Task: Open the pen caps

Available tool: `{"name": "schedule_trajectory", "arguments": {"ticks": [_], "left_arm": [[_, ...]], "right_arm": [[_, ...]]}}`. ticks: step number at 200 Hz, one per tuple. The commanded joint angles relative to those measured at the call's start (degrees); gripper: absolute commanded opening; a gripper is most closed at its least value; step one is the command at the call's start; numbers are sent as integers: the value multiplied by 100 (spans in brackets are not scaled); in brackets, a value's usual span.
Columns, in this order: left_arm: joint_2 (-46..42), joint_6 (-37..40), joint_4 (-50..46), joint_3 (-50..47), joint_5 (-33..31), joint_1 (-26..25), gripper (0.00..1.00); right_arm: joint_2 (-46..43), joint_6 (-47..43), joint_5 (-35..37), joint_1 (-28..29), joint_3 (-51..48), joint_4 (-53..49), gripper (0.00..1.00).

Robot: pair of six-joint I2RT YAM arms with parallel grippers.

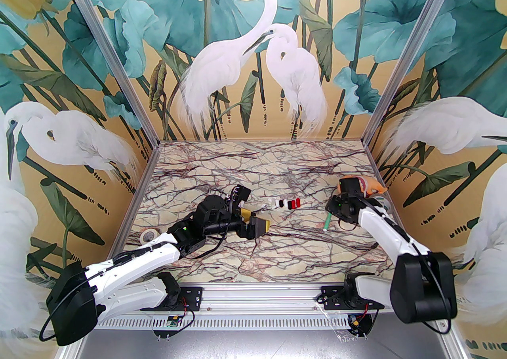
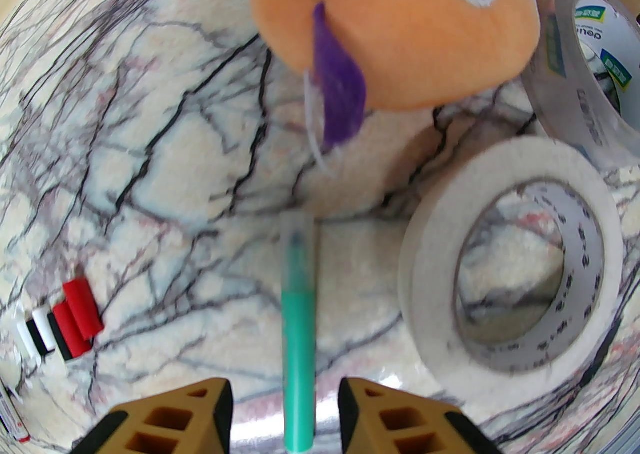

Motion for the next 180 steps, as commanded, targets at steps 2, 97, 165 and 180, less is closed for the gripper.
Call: {"name": "schedule_trajectory", "arguments": {"ticks": [2, 97, 165, 180], "left_arm": [[63, -136, 258, -89, 128, 31, 100], [166, -39, 87, -34, -90, 31, 99], [280, -56, 95, 19, -110, 27, 99], [298, -66, 104, 23, -110, 32, 100]], "right_arm": [[367, -196, -31, -59, 244, 383, 41], [1412, -117, 92, -139, 525, 737, 37], [1769, -117, 83, -139, 607, 815, 32], [1796, -120, 77, -139, 575, 832, 32]]}}
